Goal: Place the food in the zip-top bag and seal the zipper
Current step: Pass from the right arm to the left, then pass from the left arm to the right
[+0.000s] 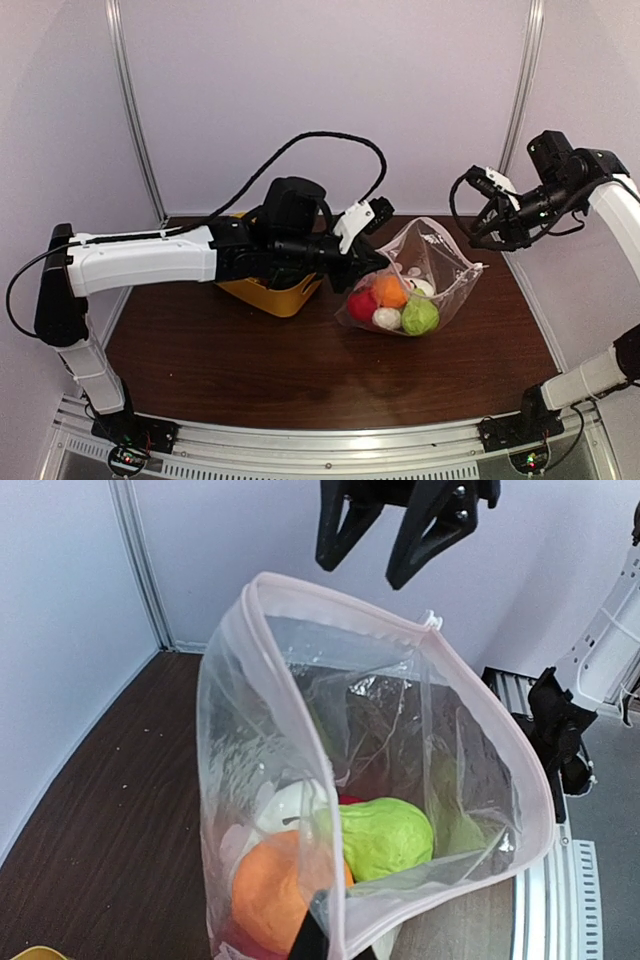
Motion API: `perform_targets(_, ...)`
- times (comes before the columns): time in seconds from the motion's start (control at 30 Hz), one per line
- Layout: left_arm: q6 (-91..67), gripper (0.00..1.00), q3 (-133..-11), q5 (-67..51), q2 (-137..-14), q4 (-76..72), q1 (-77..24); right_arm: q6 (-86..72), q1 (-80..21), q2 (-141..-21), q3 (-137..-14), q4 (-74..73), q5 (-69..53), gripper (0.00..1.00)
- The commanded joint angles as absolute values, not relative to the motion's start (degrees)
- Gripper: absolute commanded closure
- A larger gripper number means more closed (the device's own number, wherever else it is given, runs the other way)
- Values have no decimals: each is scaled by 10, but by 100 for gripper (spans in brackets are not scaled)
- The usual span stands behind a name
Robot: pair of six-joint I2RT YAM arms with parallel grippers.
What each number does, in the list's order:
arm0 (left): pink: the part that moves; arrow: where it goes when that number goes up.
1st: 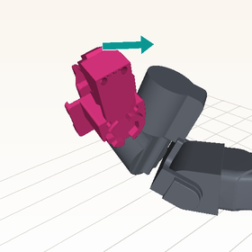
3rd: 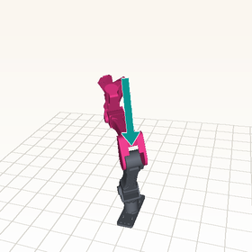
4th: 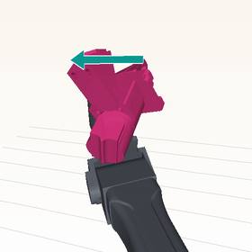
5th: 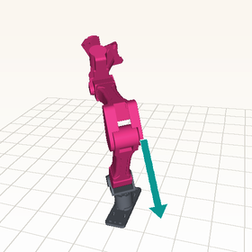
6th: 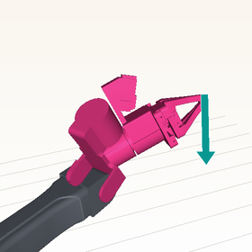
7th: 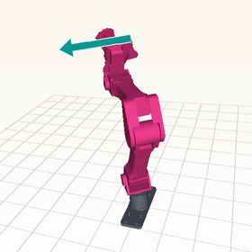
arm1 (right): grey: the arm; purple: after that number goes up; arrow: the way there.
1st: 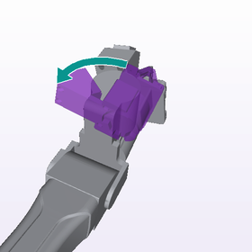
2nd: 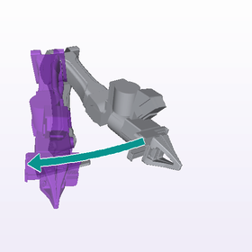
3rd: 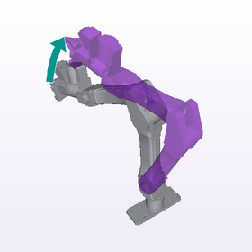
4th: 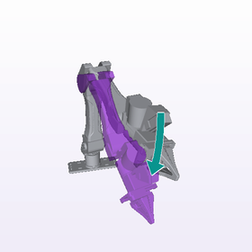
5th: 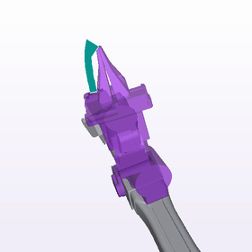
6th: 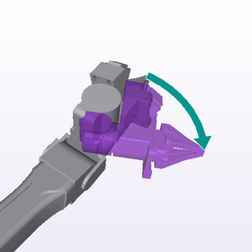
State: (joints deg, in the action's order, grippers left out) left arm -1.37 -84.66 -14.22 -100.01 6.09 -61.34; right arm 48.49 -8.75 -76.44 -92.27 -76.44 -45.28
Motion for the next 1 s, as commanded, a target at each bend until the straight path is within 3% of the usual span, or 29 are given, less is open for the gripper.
perform_targets(0.0, -32, 100, -866, -125, -1007, 87, -600, 557, -69, -725, -903, -874, -442, 57)
perform_targets(0.4, -45, 100, -847, -122, -991, 83, -568, 625, -66, -621, -739, -789, -369, 62)
perform_targets(0.67, -52, 100, -848, -122, -992, 80, -565, 601, -88, -621, -731, -750, -440, 65)
perform_targets(0.97, -62, 100, -847, -121, -991, 83, -558, 527, -157, -633, -716, -686, -428, 74)
